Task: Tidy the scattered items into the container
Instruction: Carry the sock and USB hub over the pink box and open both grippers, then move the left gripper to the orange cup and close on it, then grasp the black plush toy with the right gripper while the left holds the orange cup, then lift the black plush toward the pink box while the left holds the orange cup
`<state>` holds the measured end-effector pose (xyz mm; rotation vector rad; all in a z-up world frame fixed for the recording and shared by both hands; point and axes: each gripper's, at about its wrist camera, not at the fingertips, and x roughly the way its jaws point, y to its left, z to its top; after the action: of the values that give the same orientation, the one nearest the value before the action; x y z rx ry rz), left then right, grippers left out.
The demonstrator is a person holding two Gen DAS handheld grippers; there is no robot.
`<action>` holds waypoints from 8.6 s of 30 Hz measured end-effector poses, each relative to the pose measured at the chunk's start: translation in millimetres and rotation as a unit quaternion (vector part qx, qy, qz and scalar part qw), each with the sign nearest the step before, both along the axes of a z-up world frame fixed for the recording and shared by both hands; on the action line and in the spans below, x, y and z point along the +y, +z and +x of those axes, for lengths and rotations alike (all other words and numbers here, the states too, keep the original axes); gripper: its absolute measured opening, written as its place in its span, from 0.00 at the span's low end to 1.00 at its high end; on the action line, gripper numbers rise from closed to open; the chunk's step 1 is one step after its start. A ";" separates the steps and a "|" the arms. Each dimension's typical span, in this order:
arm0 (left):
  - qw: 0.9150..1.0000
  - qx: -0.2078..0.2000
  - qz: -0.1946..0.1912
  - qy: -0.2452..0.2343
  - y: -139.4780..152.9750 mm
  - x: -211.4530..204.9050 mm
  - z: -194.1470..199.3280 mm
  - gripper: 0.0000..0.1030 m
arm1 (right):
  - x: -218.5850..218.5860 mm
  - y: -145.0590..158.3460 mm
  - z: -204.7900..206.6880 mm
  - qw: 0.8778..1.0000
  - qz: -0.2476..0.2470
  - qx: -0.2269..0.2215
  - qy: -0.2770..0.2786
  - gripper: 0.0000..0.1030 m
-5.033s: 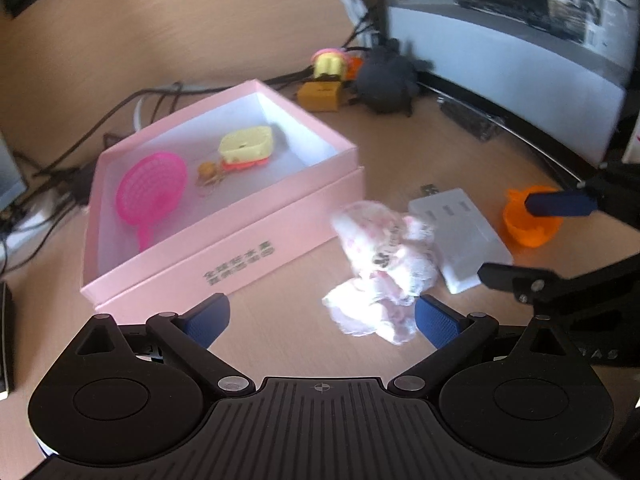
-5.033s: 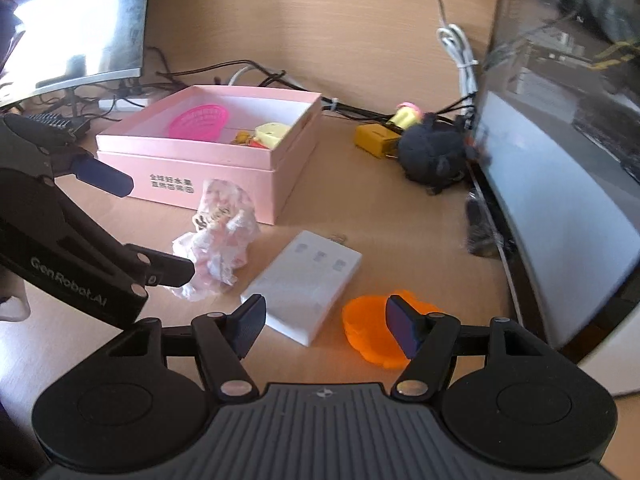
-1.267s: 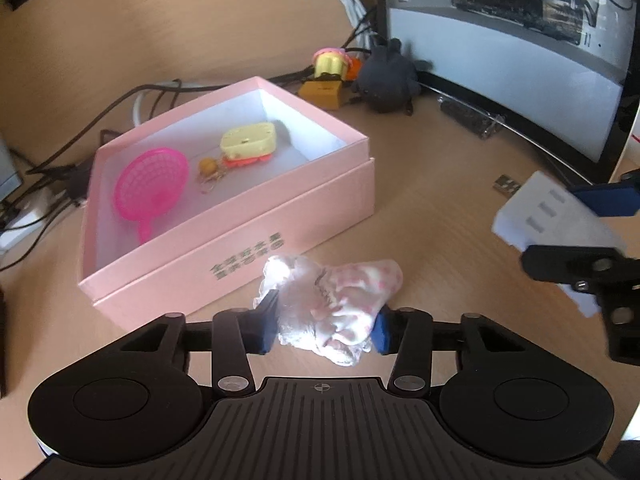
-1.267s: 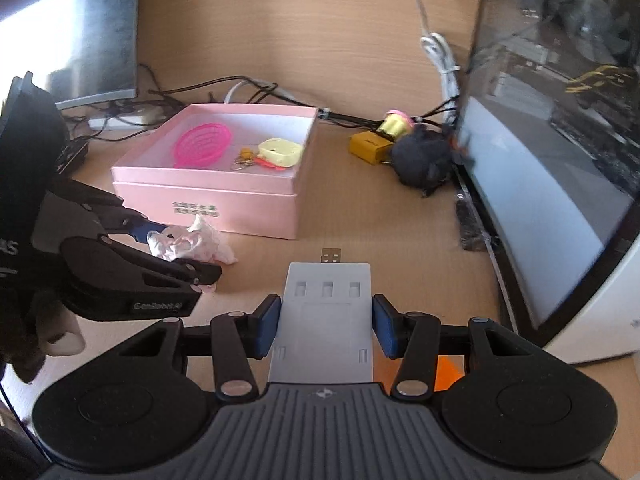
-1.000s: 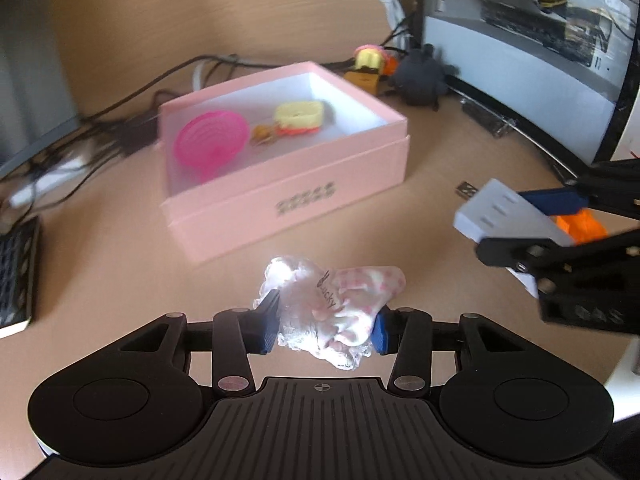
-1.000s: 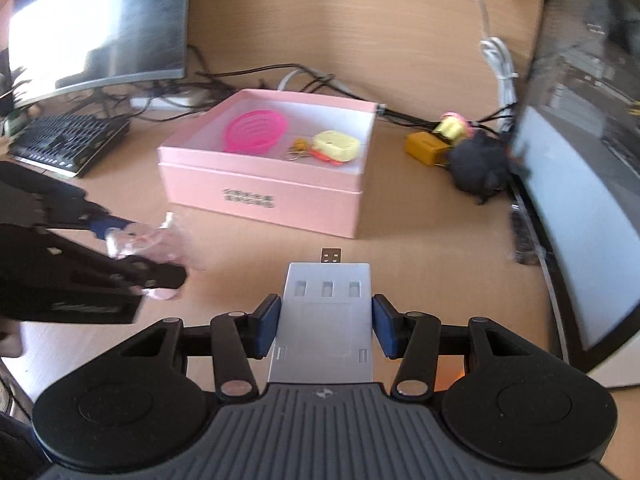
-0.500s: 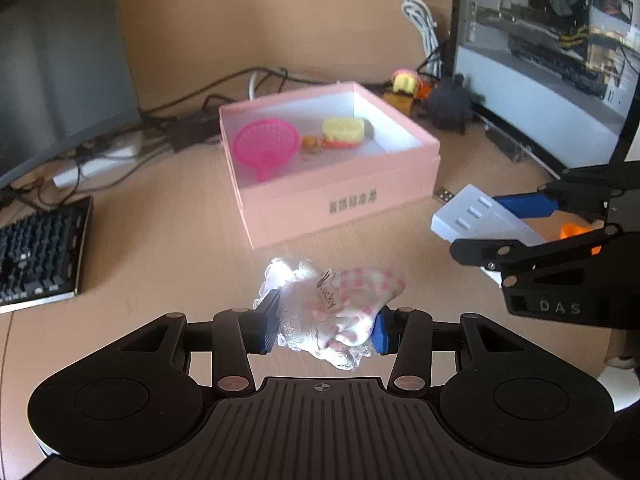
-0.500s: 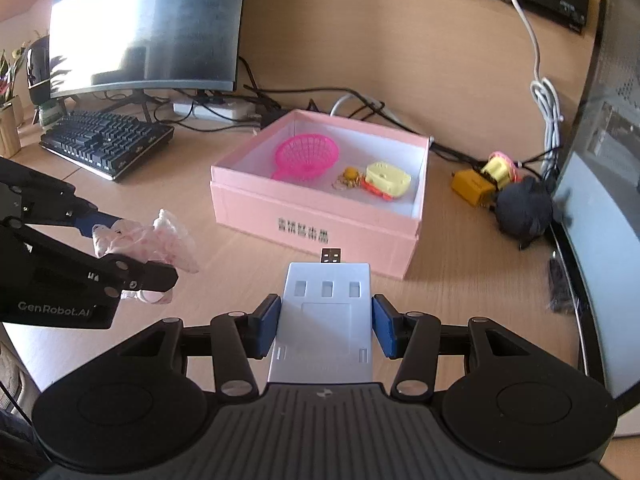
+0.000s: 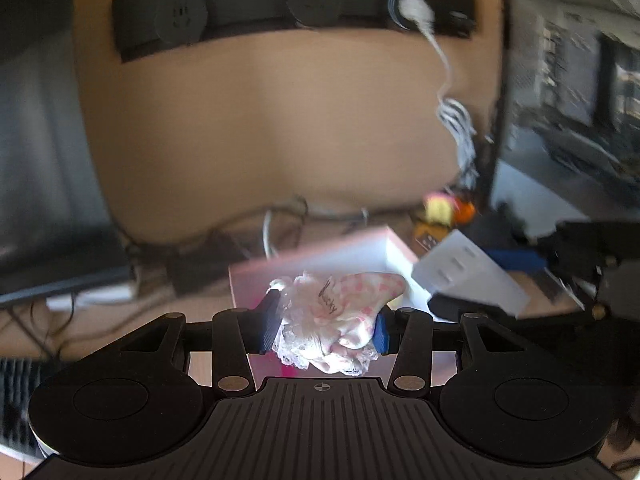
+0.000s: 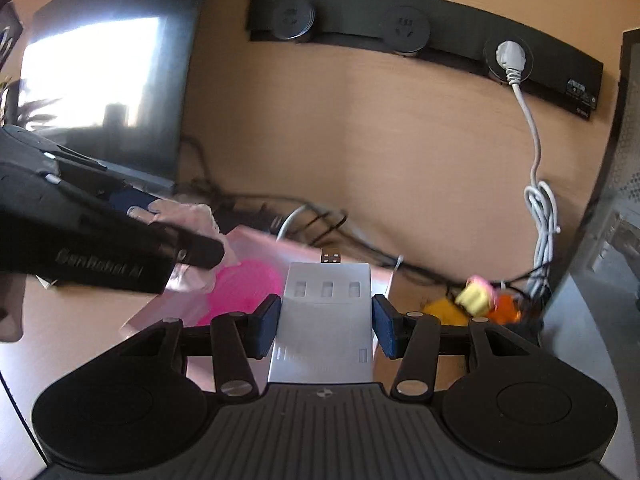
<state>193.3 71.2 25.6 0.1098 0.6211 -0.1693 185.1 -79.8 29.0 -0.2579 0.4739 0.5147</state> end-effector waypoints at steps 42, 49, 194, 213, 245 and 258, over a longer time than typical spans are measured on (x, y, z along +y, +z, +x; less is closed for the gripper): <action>0.999 0.030 -0.010 0.032 -56.9 -43.0 -84.2 1.00 | -94.0 -42.1 -70.8 0.991 -0.003 0.018 -0.135 1.00; 0.998 0.051 0.006 -0.020 -62.1 -62.3 -105.0 1.00 | -136.0 -40.5 -109.8 0.981 0.007 0.022 -0.194 1.00; 0.985 0.154 0.036 0.072 -100.3 -14.6 -108.4 0.95 | -97.9 -72.5 6.7 0.979 -0.036 0.079 -0.183 0.66; 0.975 0.124 0.140 0.117 -102.1 19.3 -128.3 0.95 | -51.6 -82.7 -122.6 0.992 -0.063 0.109 -0.026 0.76; 0.992 0.119 0.018 0.037 -102.2 -1.6 -113.0 0.57 | -60.2 -87.2 -124.8 0.990 -0.085 0.098 -0.059 0.83; 0.991 0.125 -0.003 0.046 -75.2 -8.9 -147.6 0.57 | -43.6 -80.8 -118.0 0.994 -0.072 0.077 -0.042 0.60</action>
<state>45.8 62.3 -49.5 0.0536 0.8734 -0.0955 67.1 -123.4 -51.8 -0.3352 0.6712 0.4196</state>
